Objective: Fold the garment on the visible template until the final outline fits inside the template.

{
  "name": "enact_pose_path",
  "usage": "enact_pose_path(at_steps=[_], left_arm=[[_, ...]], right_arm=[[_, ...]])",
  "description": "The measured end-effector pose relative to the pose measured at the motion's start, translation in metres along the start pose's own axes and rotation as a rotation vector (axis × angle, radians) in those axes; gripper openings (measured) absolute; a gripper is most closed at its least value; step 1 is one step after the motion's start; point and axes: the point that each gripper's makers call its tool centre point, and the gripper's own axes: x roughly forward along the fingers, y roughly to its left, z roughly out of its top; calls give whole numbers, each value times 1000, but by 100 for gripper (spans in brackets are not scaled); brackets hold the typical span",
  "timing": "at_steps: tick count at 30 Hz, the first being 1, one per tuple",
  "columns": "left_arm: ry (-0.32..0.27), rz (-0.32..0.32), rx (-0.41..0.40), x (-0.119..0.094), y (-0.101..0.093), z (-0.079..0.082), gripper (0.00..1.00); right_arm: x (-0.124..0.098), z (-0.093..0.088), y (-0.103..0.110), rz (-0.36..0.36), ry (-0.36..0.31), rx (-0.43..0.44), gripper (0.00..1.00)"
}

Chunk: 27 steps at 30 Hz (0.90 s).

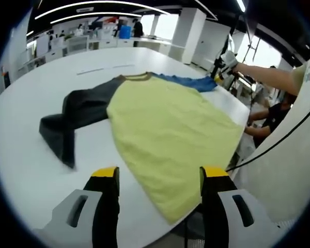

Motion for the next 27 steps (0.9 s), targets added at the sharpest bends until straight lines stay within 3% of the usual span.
enact_pose_path(at_steps=[4,14,22,27], left_arm=[[2,2,-1,0,0,0,60],[9,4,2,2,0,-1,59],[19,5,7,4,-1,-2,59],[23,8,4,3,-1,-4,59]], right_arm=[[-4,-3,3,0,-7,28,0],[-3,-6,10,51,-58,189,5],[8,-18,19,82,-45,312,13],[13,-23,23,98,-31,336,14]])
